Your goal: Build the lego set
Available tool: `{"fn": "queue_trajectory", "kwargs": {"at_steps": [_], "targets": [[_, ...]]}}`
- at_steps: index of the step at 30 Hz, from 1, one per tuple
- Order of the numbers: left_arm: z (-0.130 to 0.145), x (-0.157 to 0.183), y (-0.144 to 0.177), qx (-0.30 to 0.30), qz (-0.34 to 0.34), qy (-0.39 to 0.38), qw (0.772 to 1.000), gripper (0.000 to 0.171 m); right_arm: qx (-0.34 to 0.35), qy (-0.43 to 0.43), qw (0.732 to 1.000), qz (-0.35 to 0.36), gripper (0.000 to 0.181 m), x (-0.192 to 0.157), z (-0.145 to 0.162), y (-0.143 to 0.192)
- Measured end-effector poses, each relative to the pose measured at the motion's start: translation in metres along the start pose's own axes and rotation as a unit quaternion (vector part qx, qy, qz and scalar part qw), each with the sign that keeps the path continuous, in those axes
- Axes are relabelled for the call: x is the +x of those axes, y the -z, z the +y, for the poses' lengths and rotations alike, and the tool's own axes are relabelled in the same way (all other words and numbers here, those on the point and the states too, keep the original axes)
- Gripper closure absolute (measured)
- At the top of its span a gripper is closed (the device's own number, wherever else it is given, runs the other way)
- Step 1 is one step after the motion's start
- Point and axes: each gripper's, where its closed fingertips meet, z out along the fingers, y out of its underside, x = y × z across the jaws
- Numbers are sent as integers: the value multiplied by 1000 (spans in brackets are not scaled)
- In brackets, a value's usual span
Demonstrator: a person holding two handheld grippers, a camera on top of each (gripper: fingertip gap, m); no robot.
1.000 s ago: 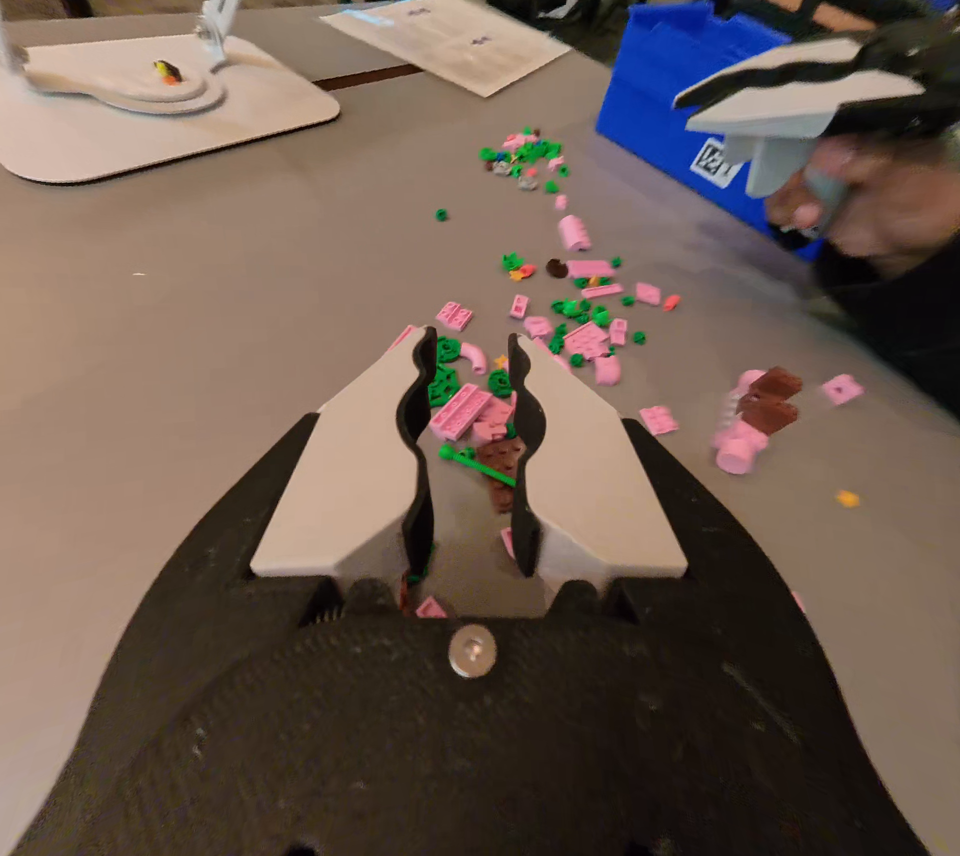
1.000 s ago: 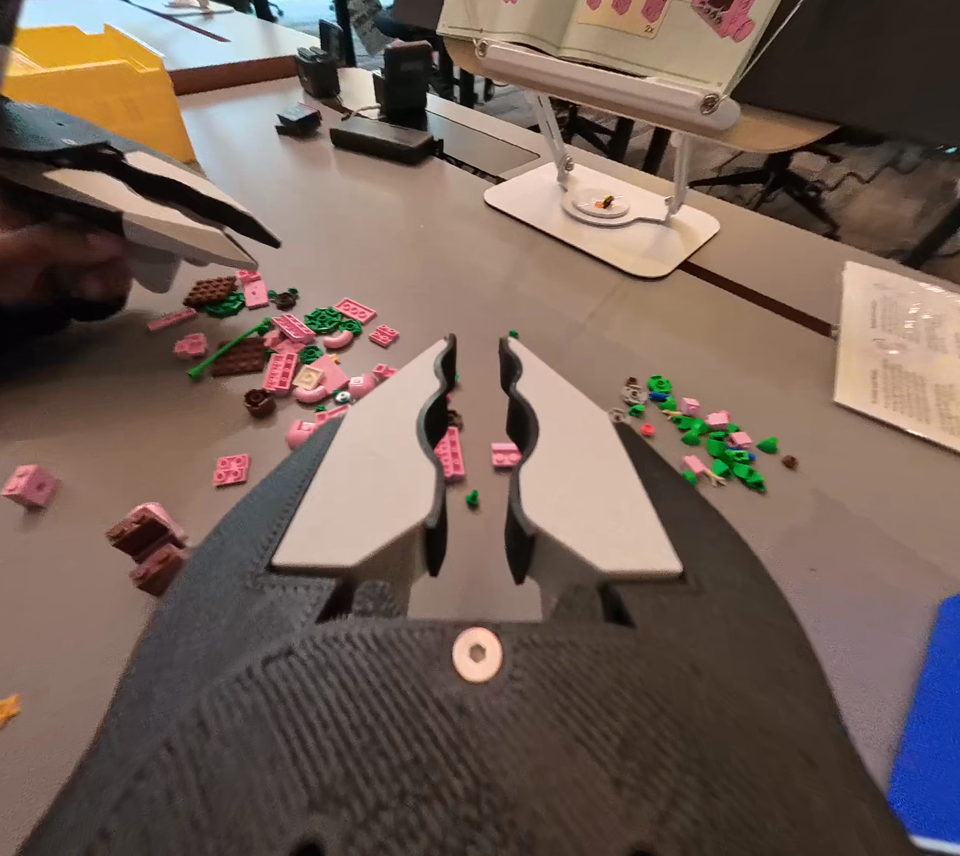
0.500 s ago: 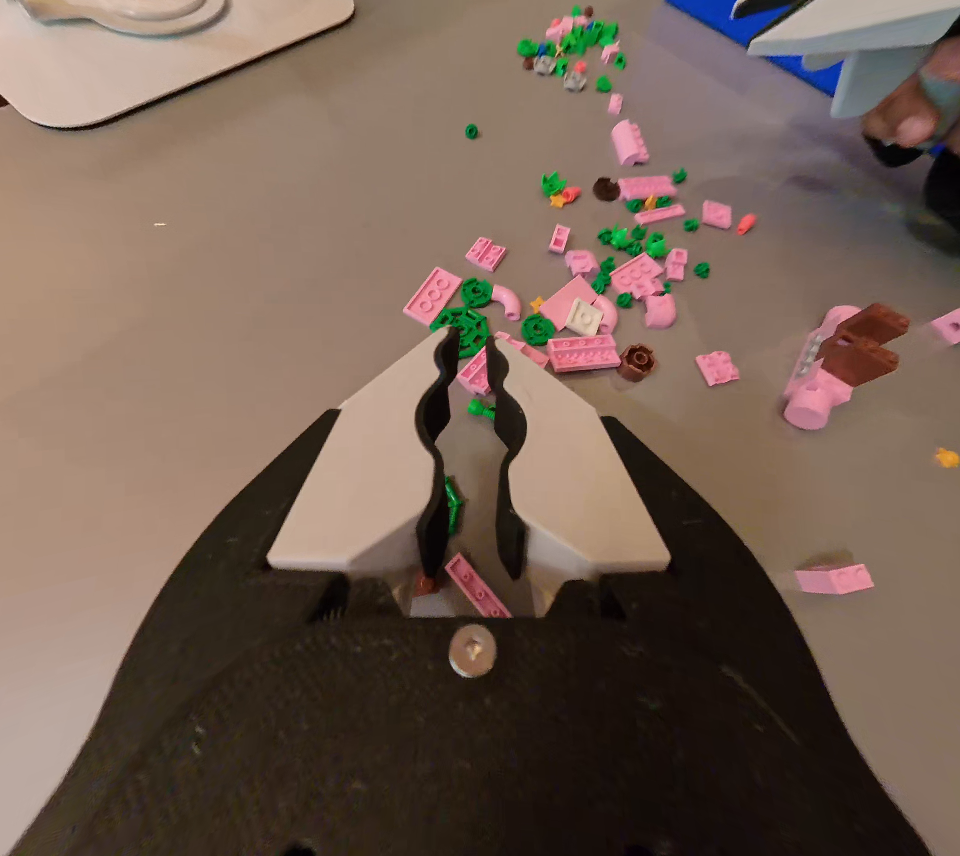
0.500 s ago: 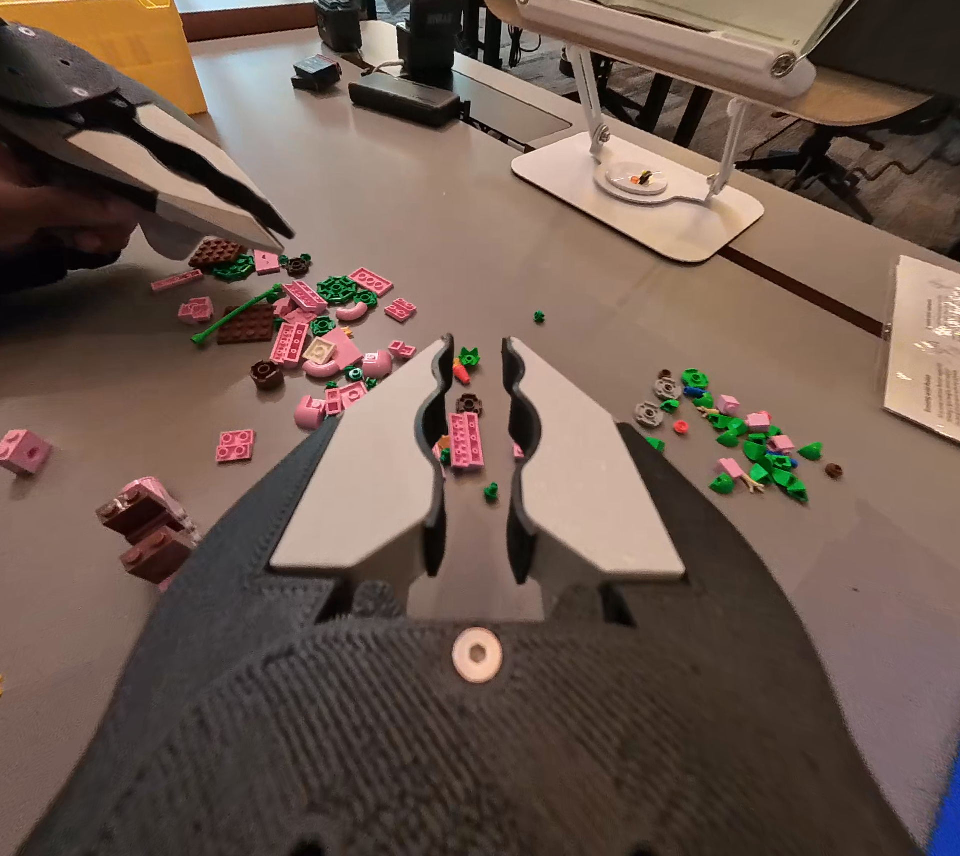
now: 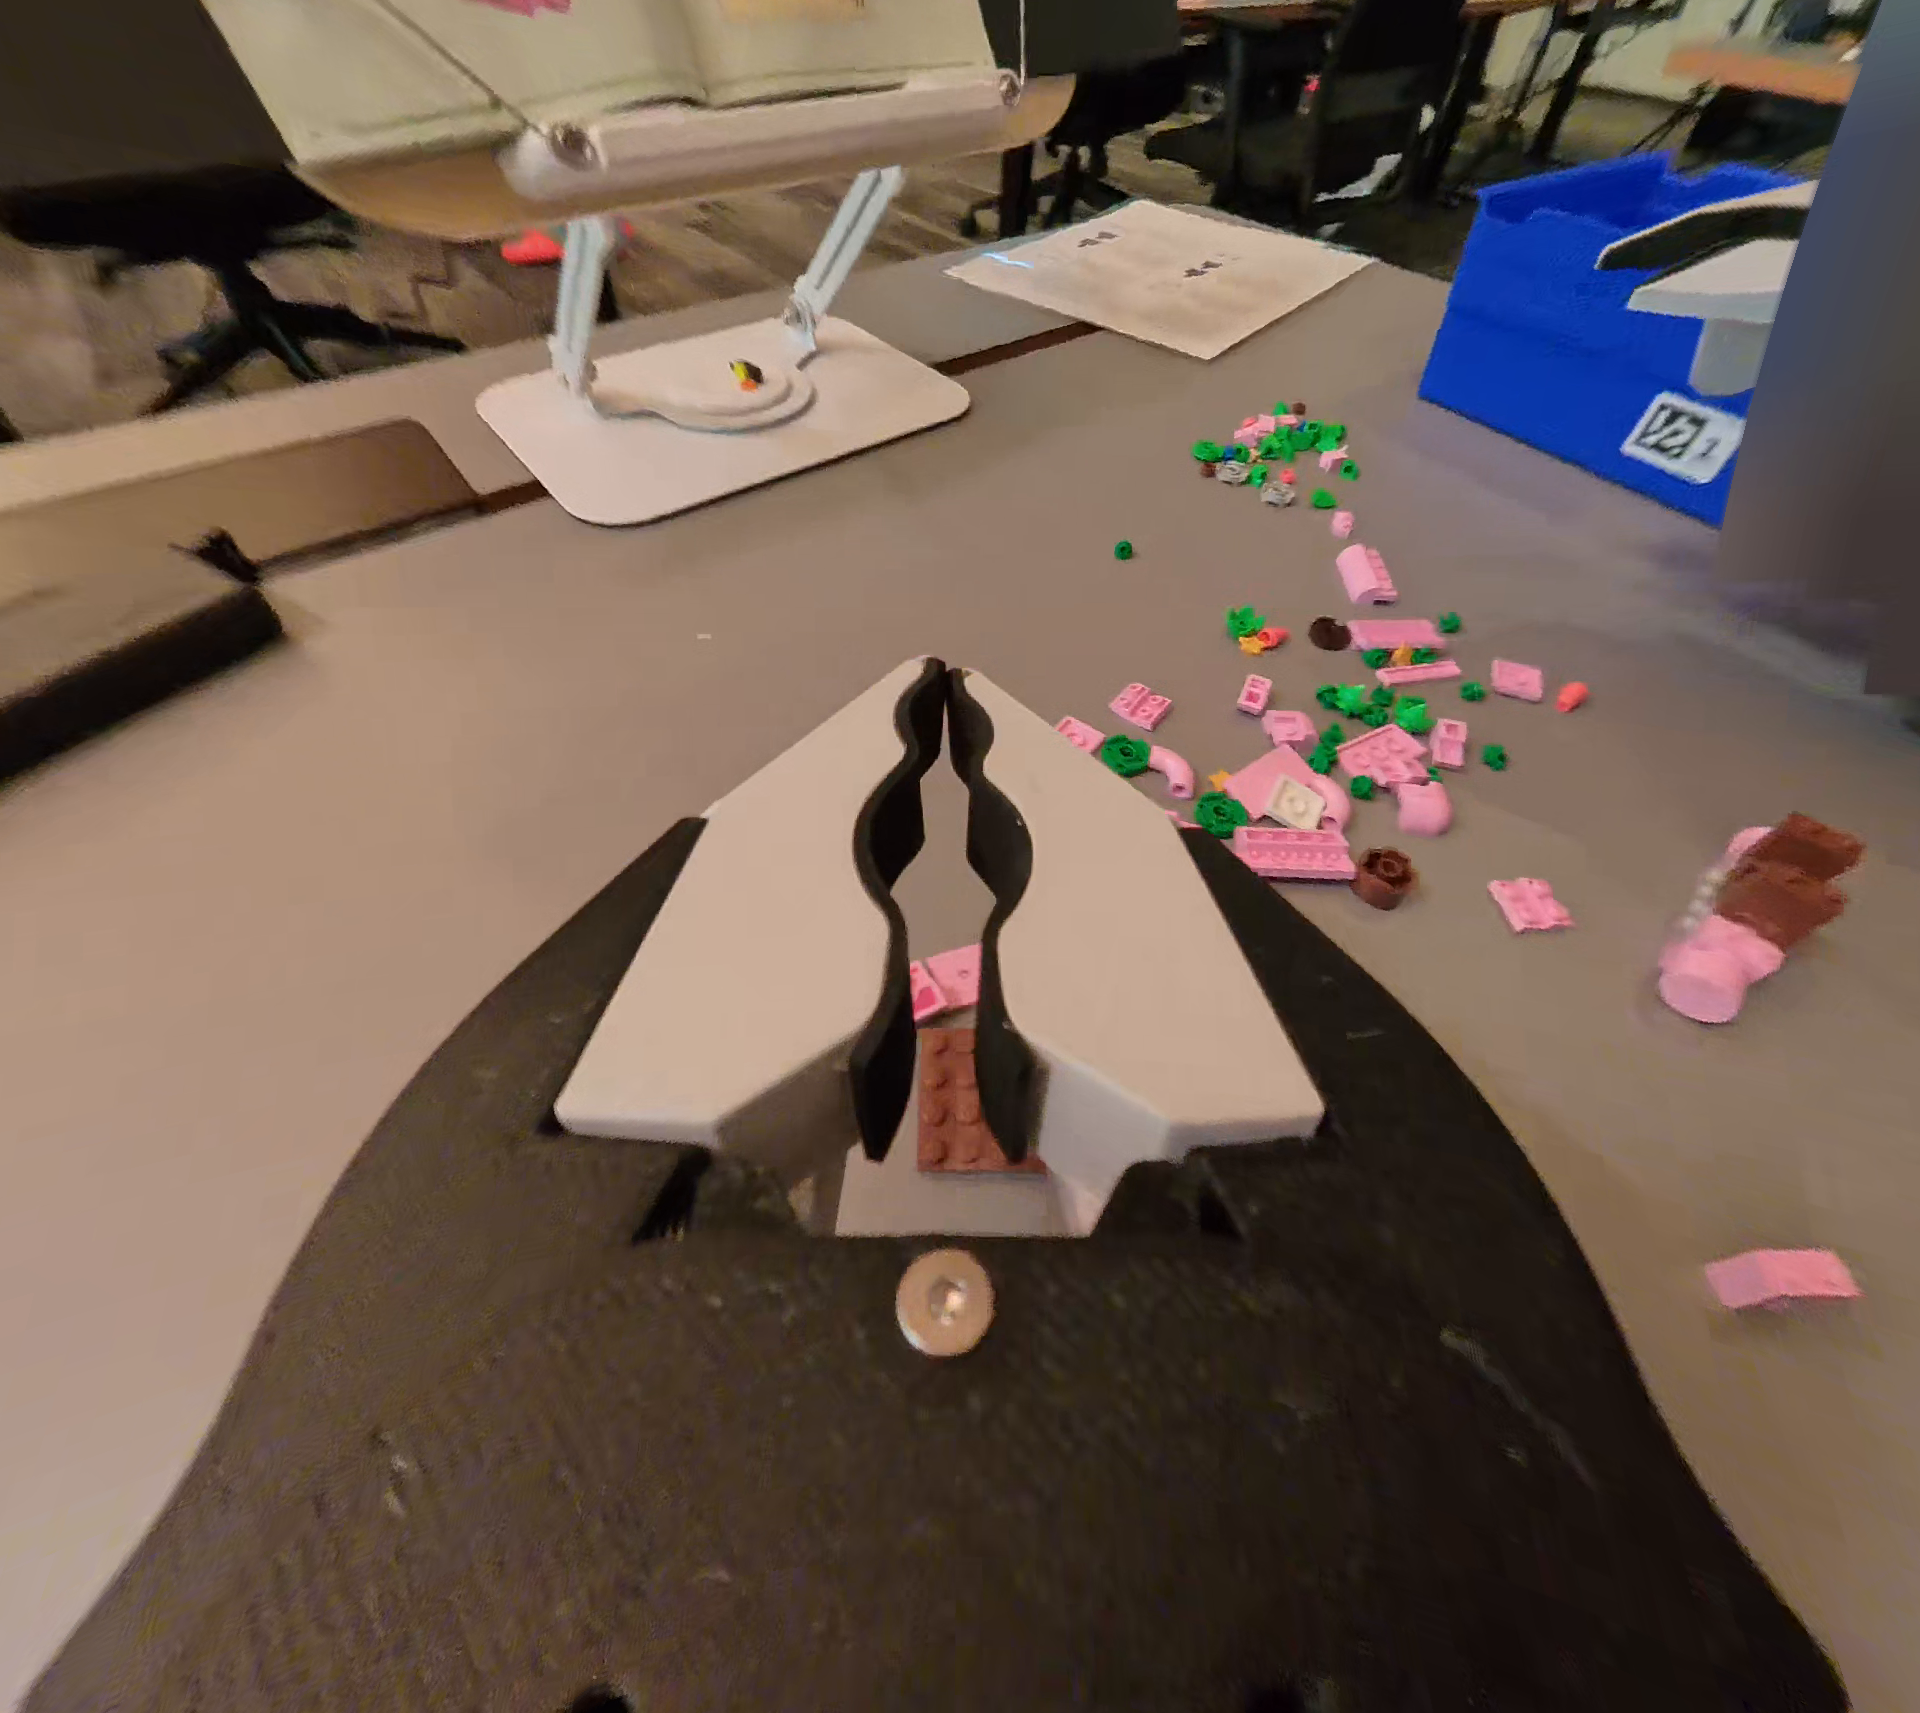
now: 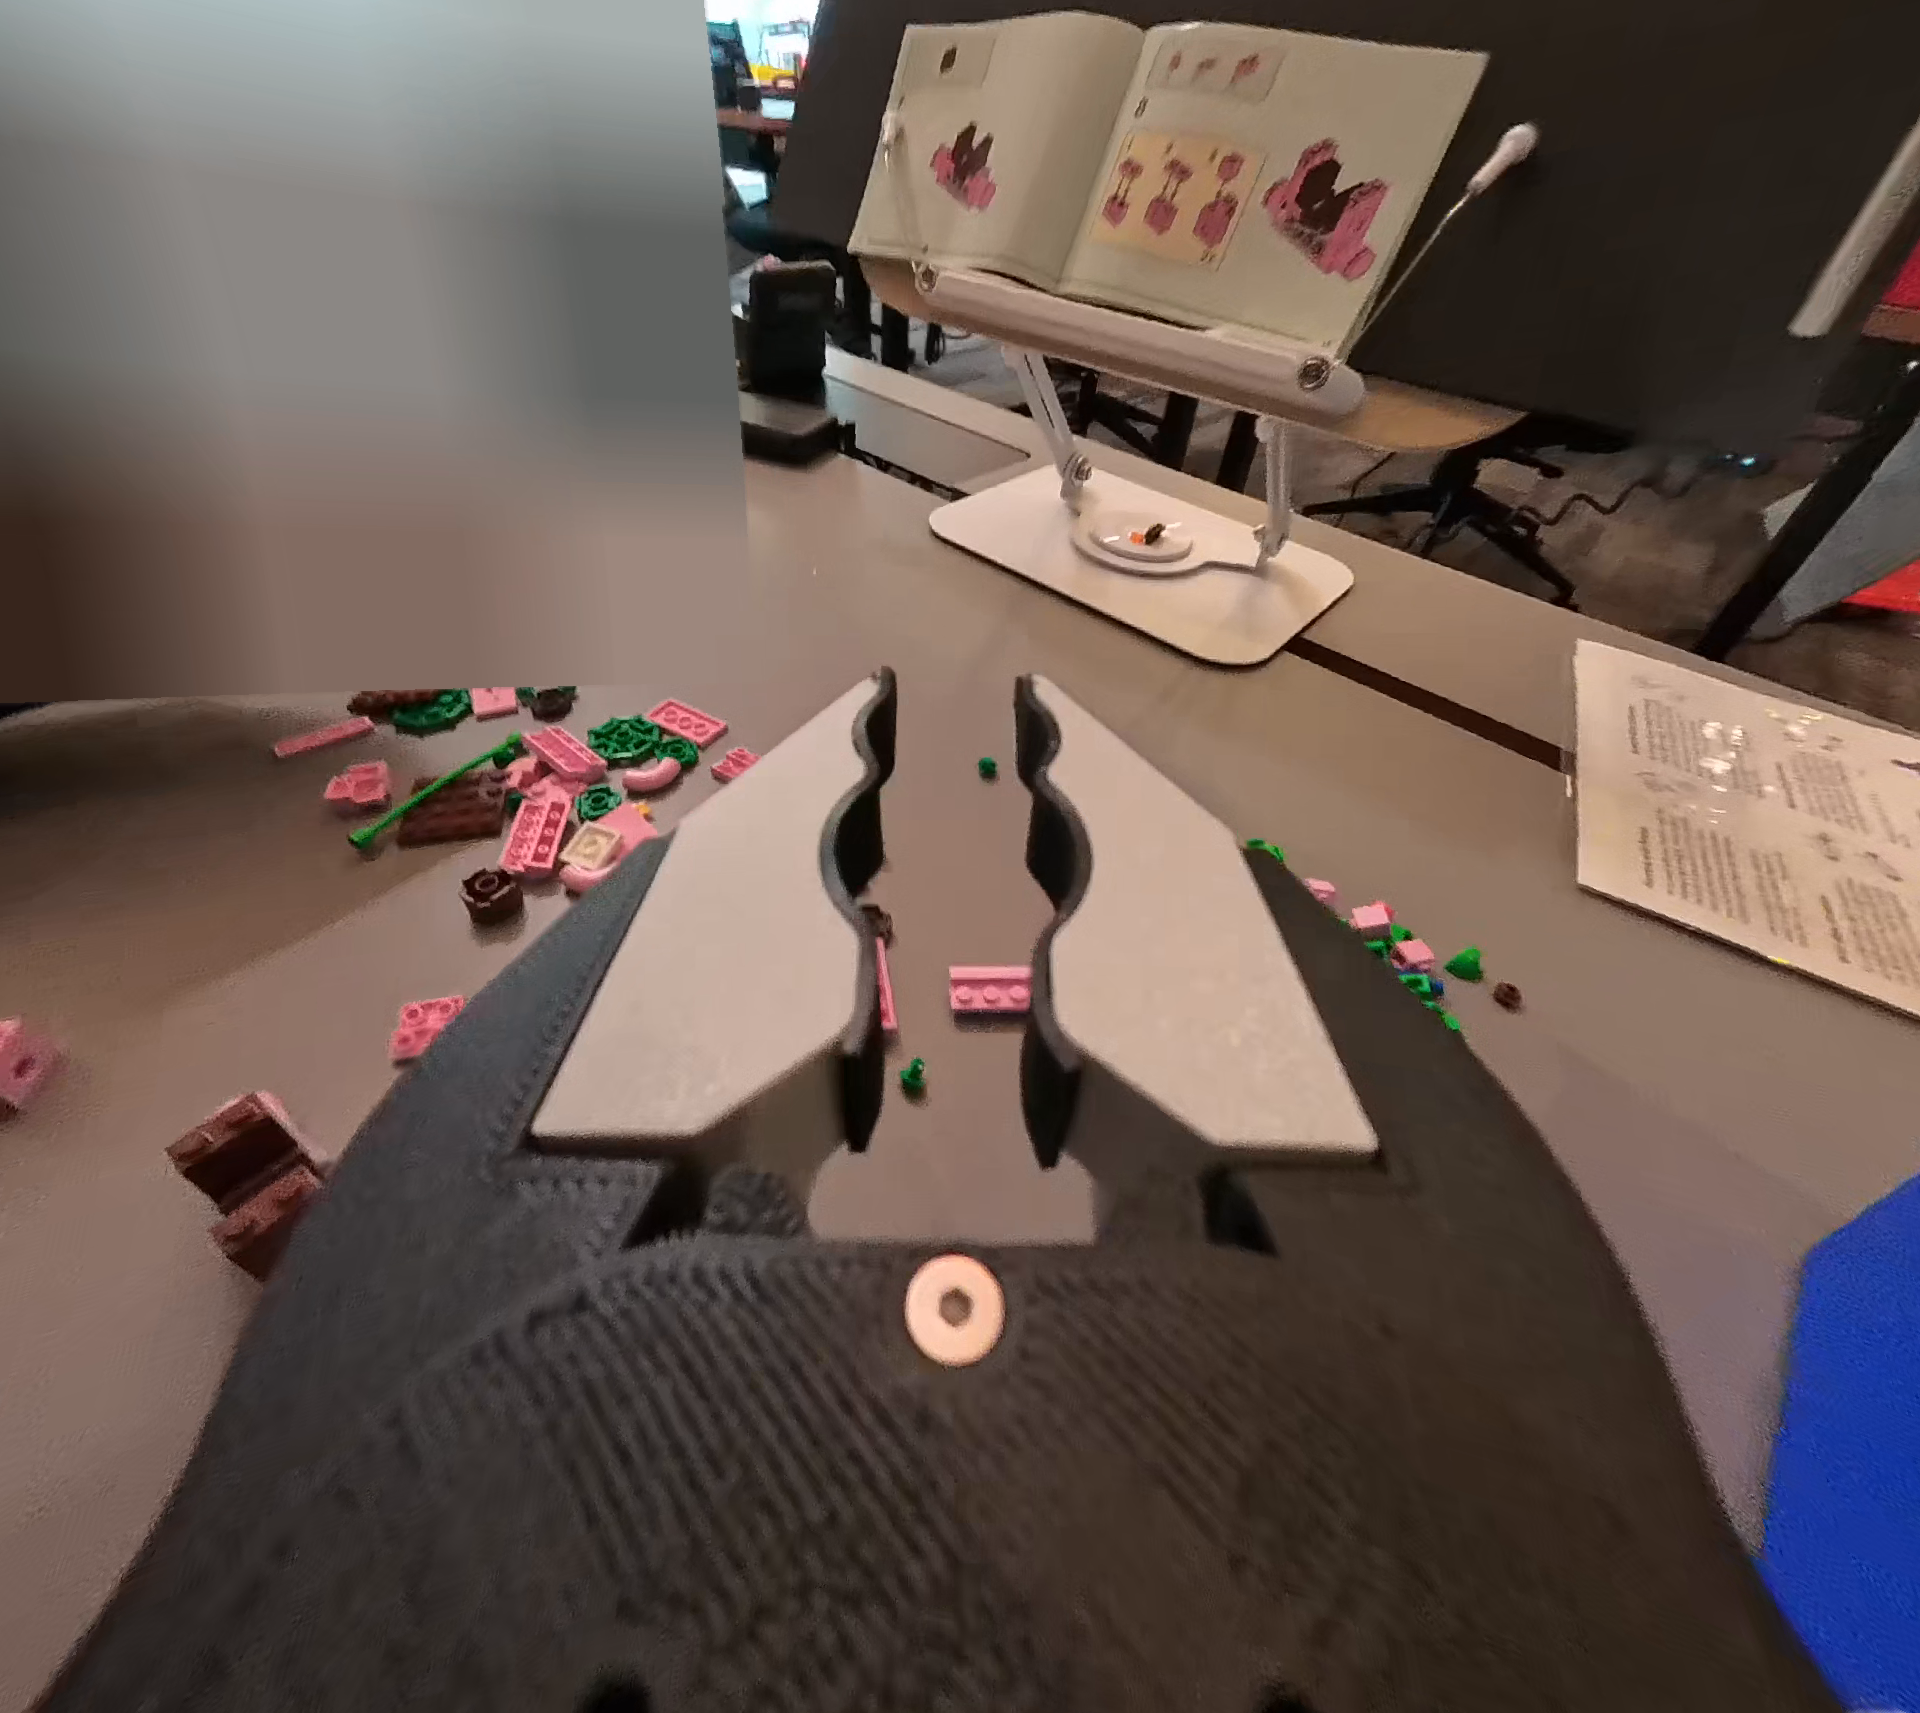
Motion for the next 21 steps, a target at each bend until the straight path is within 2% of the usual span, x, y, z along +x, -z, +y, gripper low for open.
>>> {"fn": "queue_trajectory", "kwargs": {"at_steps": [4,7,11,21], "targets": [[-2,12,-1,6,47,26,999,171,2,-24,1000,-13,160,0,1,0],[2,17,-5,-8,44,3,999,171,4,-26,1000,-12,159,0,1,-1],[8,23,-9,-27,45,-22,998,171,24,-16,999,20,148,10,-6,4],[11,27,-11,-35,53,-23,998,171,34,-33,998,32,140,19,-9,8]]}}
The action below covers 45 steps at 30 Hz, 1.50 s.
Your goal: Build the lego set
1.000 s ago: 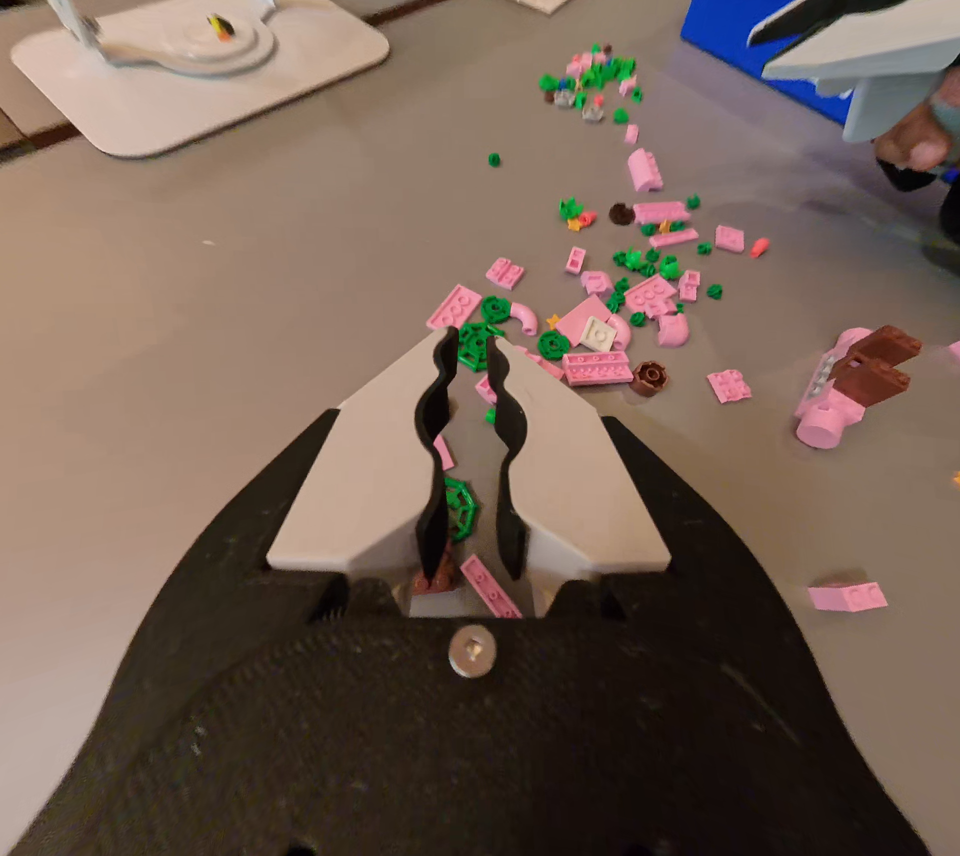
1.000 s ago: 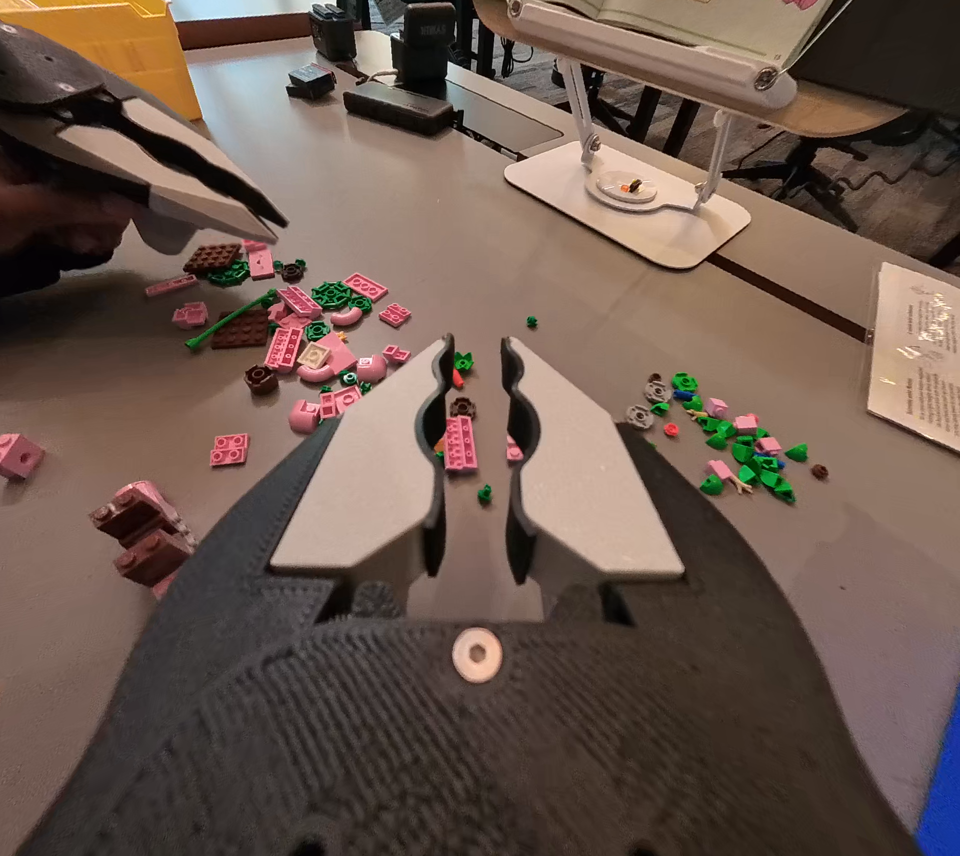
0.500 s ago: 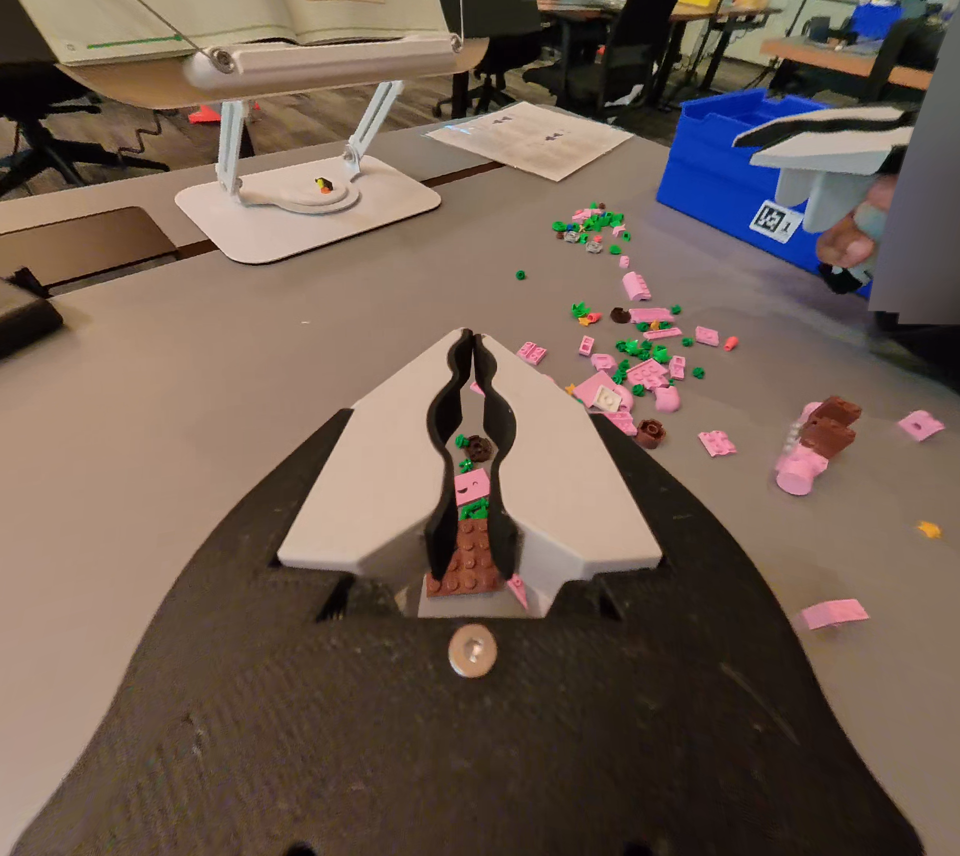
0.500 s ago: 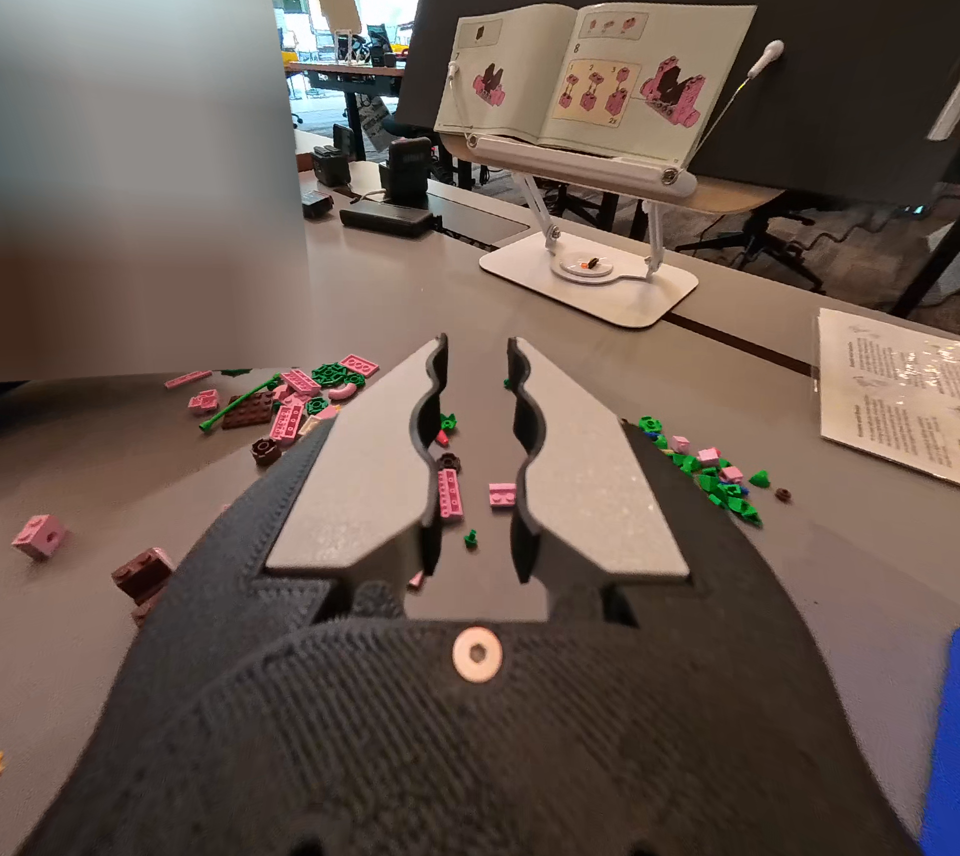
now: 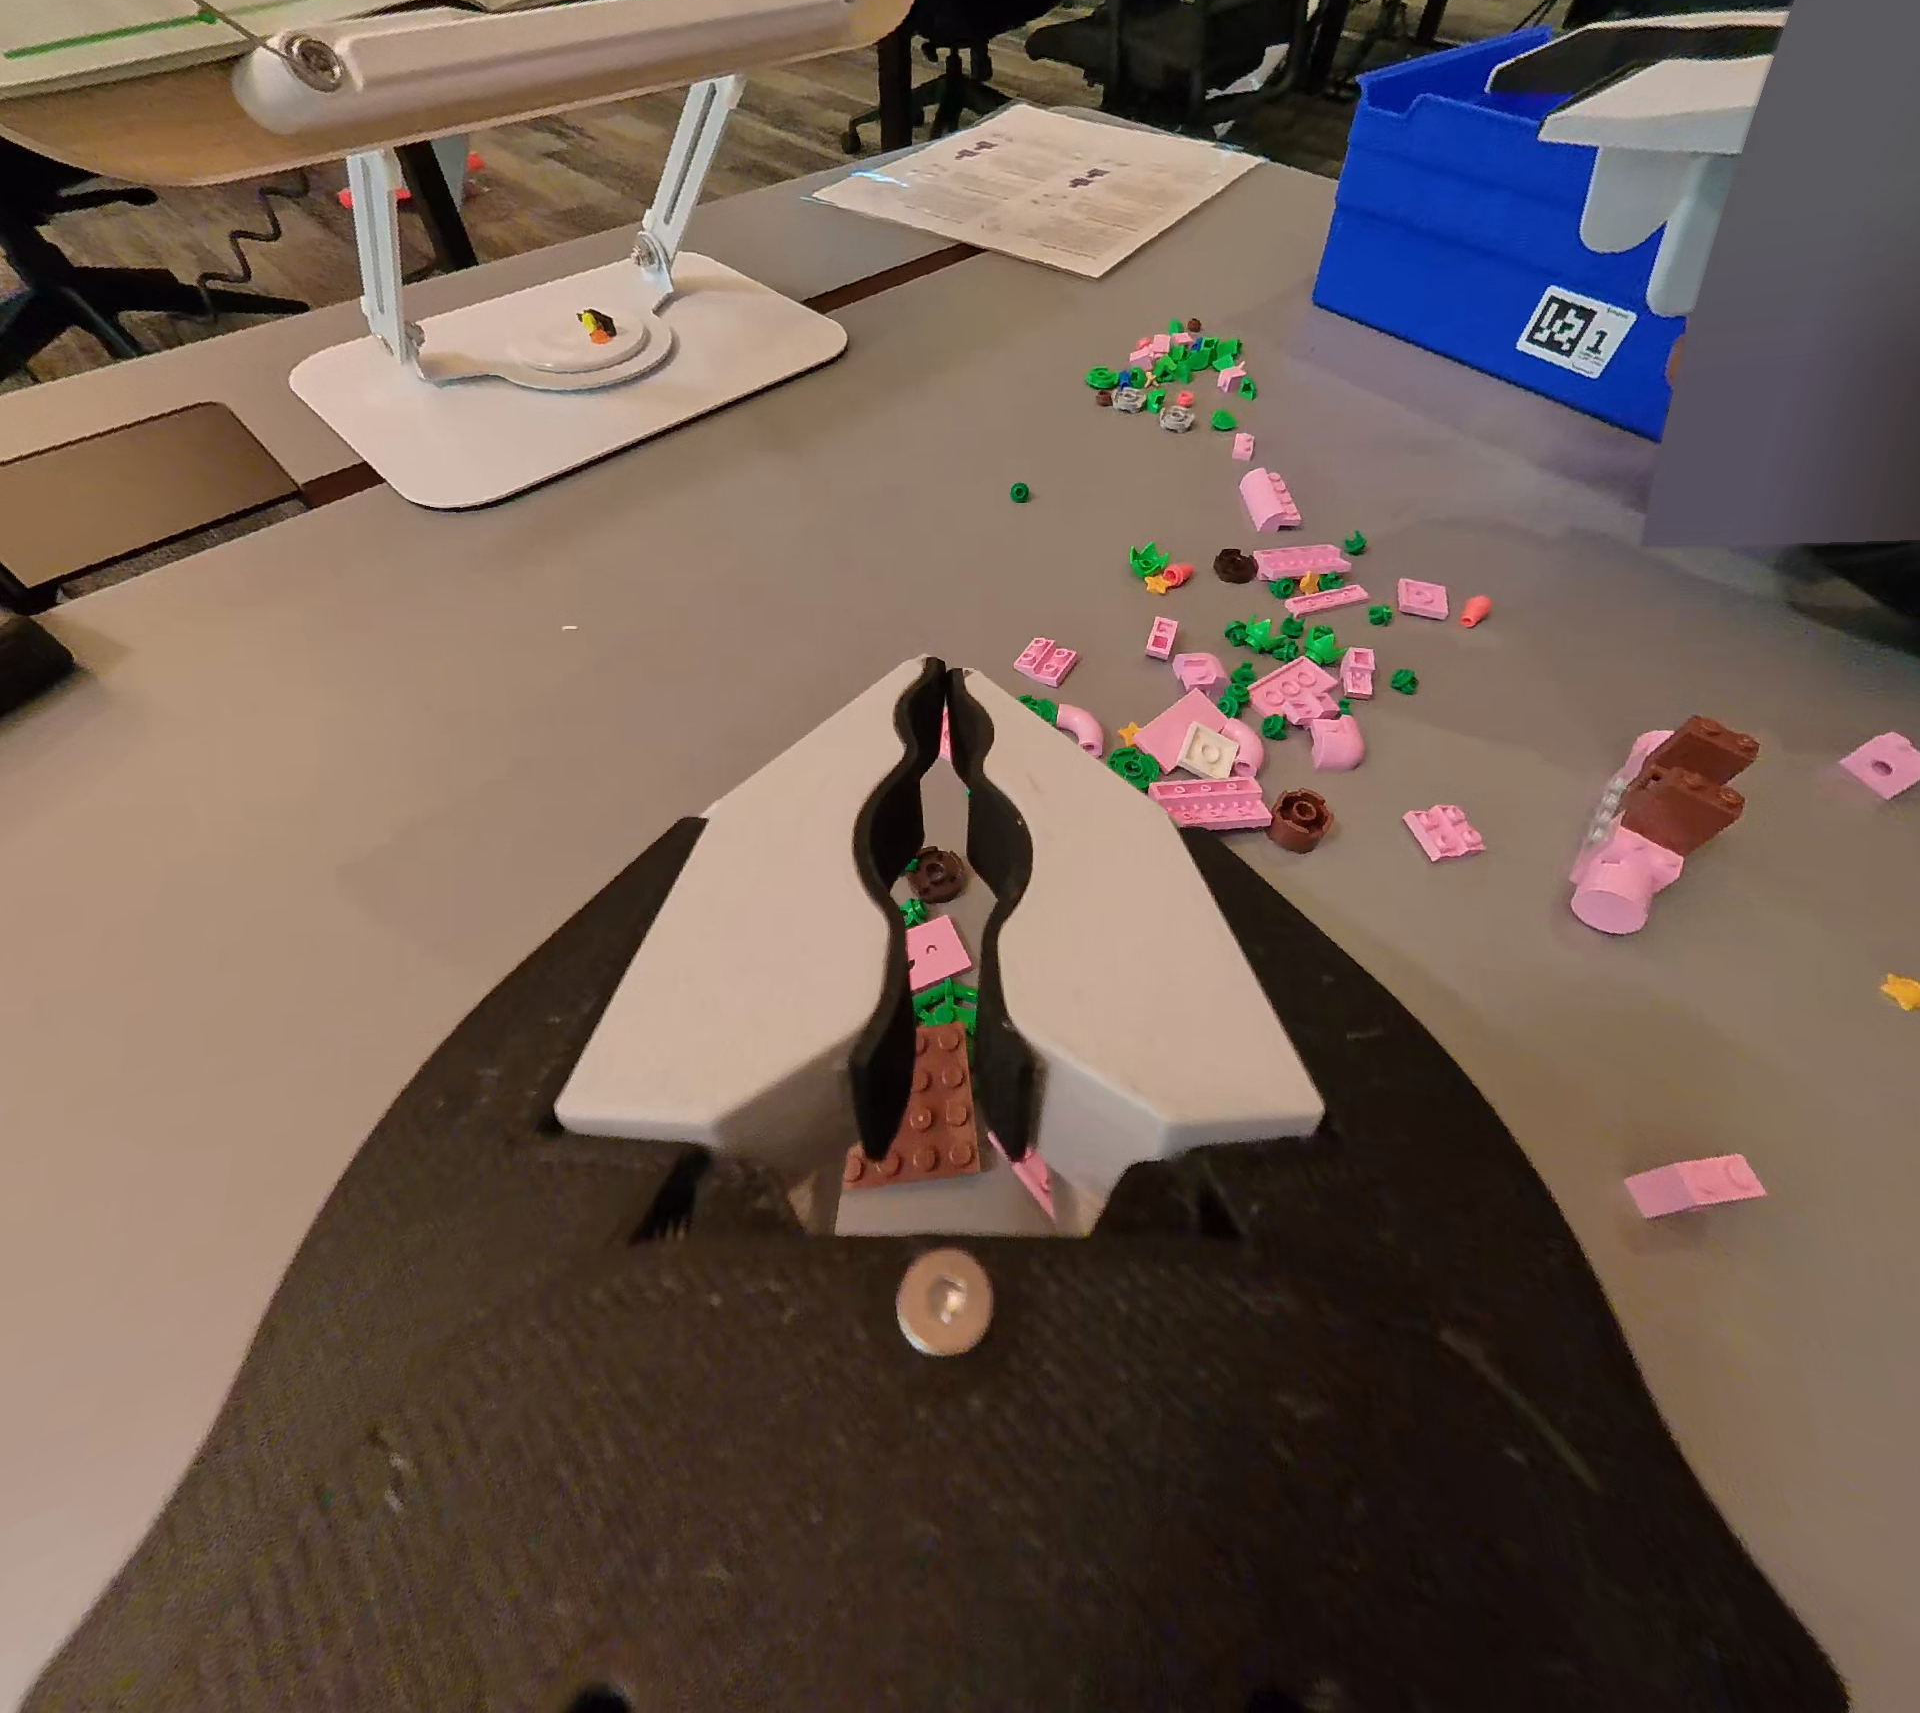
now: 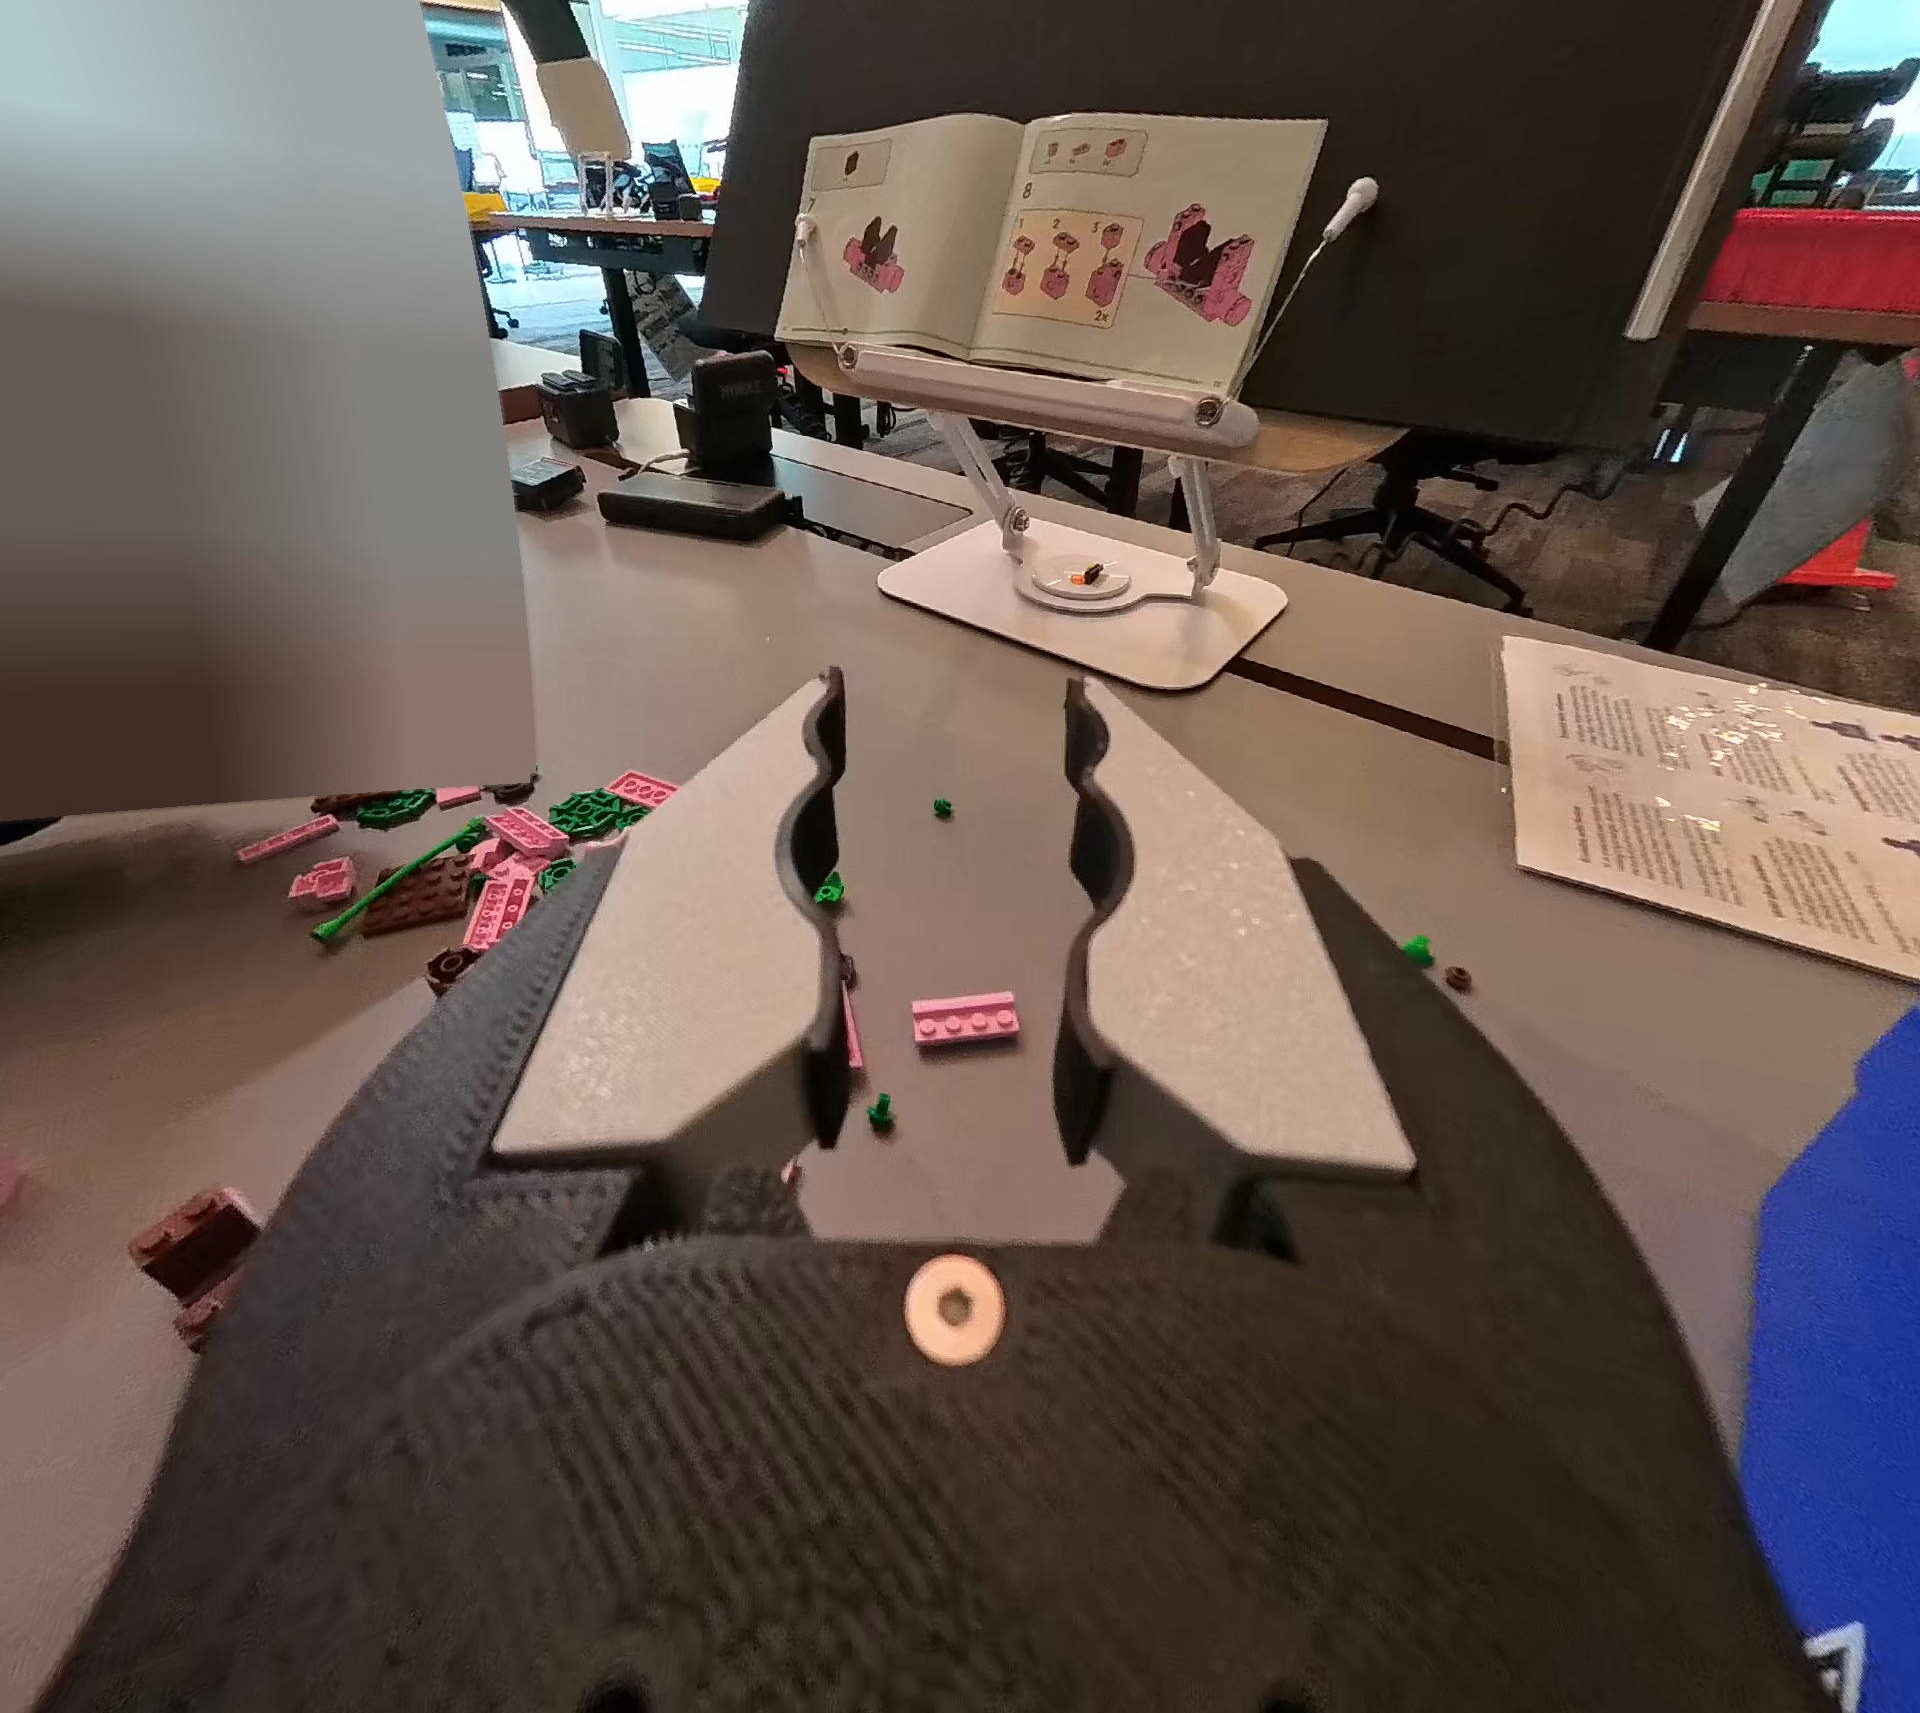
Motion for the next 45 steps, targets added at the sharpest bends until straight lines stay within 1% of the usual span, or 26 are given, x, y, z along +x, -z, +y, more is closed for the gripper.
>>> {"fn": "queue_trajectory", "kwargs": {"at_steps": [2,7,9,10,11,13,16,17,21,23,25,28,31,37,40,42,44,45], "targets": [[0,0,0,-1,0,-1,1000,171,-9,5,1000,-6,141,-2,4,-1],[2,1,-2,-7,1,-4,1000,171,-86,7,996,-34,142,-12,32,-11],[2,2,-2,-7,0,-6,1000,171,-119,9,990,-69,160,-23,44,-12],[3,2,-3,-9,0,-7,1000,171,-145,9,985,-94,164,-31,54,-11],[3,2,-3,-11,0,-8,1000,171,-172,7,980,-102,165,-33,63,-11],[4,2,-3,-12,0,-9,1000,171,-209,11,975,-74,162,-24,77,-12],[4,3,-3,-12,0,-10,1000,171,-235,21,972,-5,149,3,88,-10],[4,3,-4,-13,1,-10,1000,171,-241,23,970,8,147,9,91,-9],[3,6,-4,-12,6,-12,1000,171,-266,21,963,34,143,25,107,-10],[3,9,-5,-12,9,-14,1000,171,-293,2,954,59,145,38,123,-13],[3,11,-6,-13,12,-17,1000,171,-311,-31,948,60,145,44,133,-17],[0,15,-6,-9,18,-20,1000,171,-315,-68,946,48,148,47,136,-27],[-1,19,-6,-7,25,-21,999,171,-315,-82,945,40,153,46,136,-32],[-2,24,-6,-4,31,-24,999,171,-328,-55,941,63,157,50,140,-35],[-2,24,-6,-3,31,-23,999,171,-334,-36,939,72,164,52,141,-35],[-3,26,-6,-1,33,-24,999,171,-343,-32,937,66,167,48,141,-33],[-3,24,-6,-2,28,-27,999,171,-334,-31,940,58,167,40,131,-27],[-2,22,-5,-3,23,-29,999,171,-320,-33,946,43,167,31,120,-23]]}}
